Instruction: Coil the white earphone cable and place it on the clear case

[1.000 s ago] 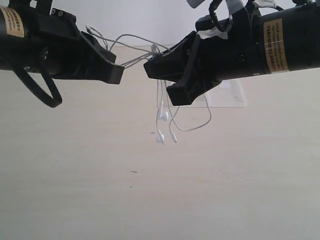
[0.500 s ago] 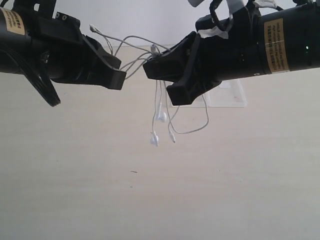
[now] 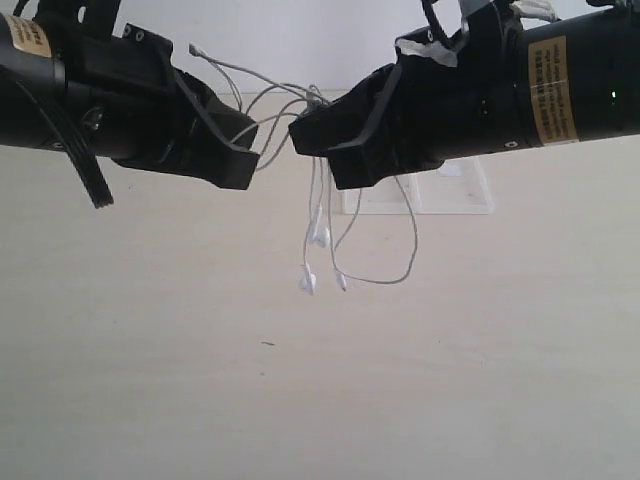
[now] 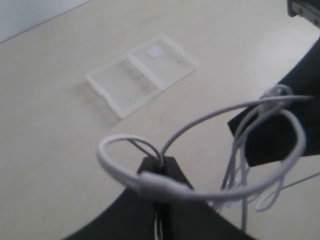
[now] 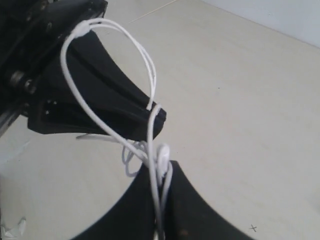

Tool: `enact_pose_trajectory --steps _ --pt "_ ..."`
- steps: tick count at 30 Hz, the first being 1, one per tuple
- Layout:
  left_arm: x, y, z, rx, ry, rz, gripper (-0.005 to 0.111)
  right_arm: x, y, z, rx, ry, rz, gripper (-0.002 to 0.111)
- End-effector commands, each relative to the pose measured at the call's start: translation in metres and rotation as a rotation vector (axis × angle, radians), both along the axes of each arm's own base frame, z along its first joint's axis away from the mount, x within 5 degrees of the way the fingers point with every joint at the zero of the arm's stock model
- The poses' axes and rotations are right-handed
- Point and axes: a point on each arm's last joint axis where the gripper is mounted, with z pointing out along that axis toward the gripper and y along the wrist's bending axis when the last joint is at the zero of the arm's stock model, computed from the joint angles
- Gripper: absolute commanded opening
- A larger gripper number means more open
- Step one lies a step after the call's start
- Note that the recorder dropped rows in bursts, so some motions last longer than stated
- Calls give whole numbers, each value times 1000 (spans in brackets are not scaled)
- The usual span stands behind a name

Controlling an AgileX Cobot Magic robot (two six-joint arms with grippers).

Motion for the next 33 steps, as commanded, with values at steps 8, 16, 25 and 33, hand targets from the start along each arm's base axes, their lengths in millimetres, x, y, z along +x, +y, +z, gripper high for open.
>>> enact_pose_trajectory --steps 8,16,25,33 --pt "6 -4 7 -105 -46 8 0 4 -2 3 -7 -26 -58 0" --pt "10 -4 12 -166 -71 58 0 8 -5 3 -20 -43 -108 0" --pt "12 0 12 -146 -86 59 0 10 -13 14 -23 -109 -195 0" --pt "22 17 12 -149 -82 128 0 -1 -7 16 32 -34 -96 0"
